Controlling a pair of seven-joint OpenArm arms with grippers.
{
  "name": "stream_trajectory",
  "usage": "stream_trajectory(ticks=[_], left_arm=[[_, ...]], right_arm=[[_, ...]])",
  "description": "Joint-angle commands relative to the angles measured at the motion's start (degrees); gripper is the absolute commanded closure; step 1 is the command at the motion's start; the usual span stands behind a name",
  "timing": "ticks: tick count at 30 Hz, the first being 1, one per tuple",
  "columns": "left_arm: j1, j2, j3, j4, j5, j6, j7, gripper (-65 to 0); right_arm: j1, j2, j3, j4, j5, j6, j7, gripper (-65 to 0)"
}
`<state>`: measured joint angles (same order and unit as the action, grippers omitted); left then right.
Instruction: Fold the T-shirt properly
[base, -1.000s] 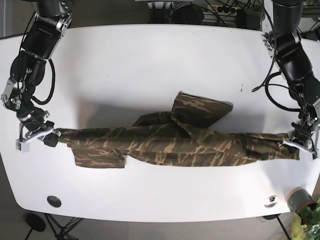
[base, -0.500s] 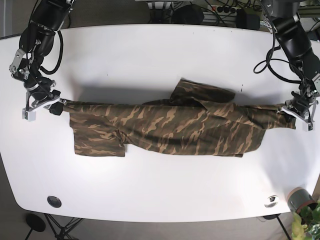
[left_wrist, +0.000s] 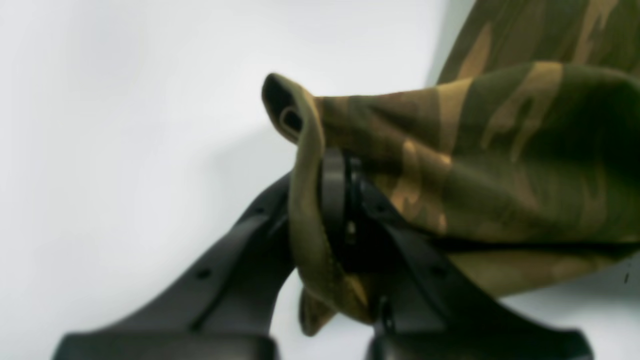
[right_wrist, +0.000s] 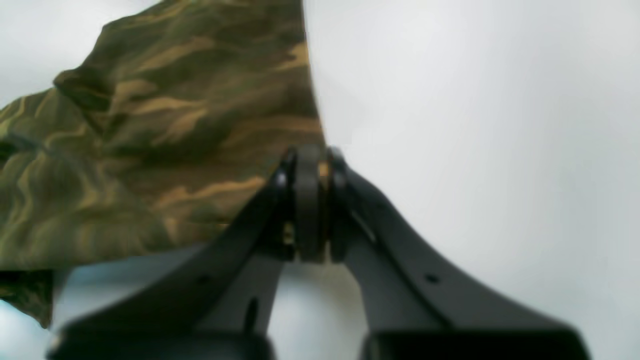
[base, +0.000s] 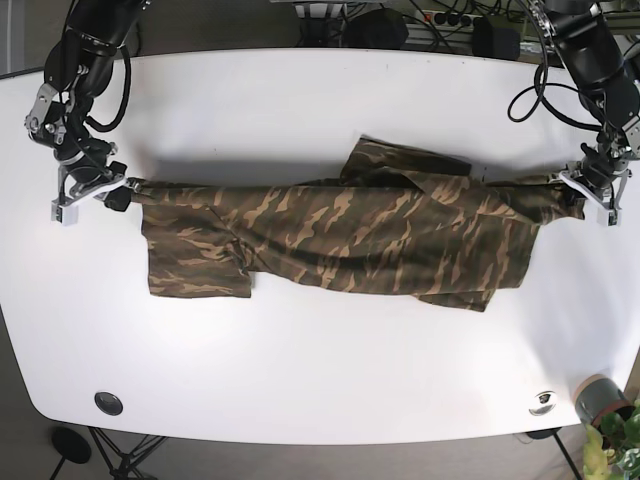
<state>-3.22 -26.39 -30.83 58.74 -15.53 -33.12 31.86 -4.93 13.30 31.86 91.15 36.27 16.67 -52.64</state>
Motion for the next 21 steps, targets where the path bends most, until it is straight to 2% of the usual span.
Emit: stream_trajectory(ticks=[1, 4, 9, 13, 18, 20, 21], left_arm=[[0.7, -1.3, 0.0, 0.9, 0.4, -1.6, 0.5, 0.0], [3.1, -1.4, -0.1, 2.3, 0.7, -3.5, 0.5, 0.0], [11.0, -1.3, -0.4, 11.0, 0.4, -3.7, 0.5, 0.0], [17.4, -0.7, -3.9, 19.4, 0.4, -3.8, 0.5, 0.0], [21.9, 2.7, -7.5, 28.4, 0.5, -3.8, 0.5, 0.0], [22.3, 2.8, -7.8, 29.8, 0.5, -3.8, 0.6, -2.2], [22.3, 2.8, -7.8, 30.4, 0.5, -3.8, 0.6, -5.8]], right_arm=[[0.8, 0.7, 0.4, 2.4, 1.0, 0.17, 1.6, -2.1], [0.8, 0.5, 0.4, 3.2, 1.0, 0.08, 1.6, -2.1], [1.0, -0.5, 0.4, 3.5, 1.0, 0.08, 1.6, -2.1], [1.0, -0.8, -0.1, 3.6, 1.0, 0.08, 1.6, -2.1], [1.0, -0.8, -0.2, 3.6, 1.0, 0.43, 1.6, -2.1], [0.9, -0.7, -0.2, 3.6, 1.0, 0.52, 1.6, -2.1], [0.9, -0.7, -0.2, 3.6, 1.3, 0.52, 1.6, -2.1]])
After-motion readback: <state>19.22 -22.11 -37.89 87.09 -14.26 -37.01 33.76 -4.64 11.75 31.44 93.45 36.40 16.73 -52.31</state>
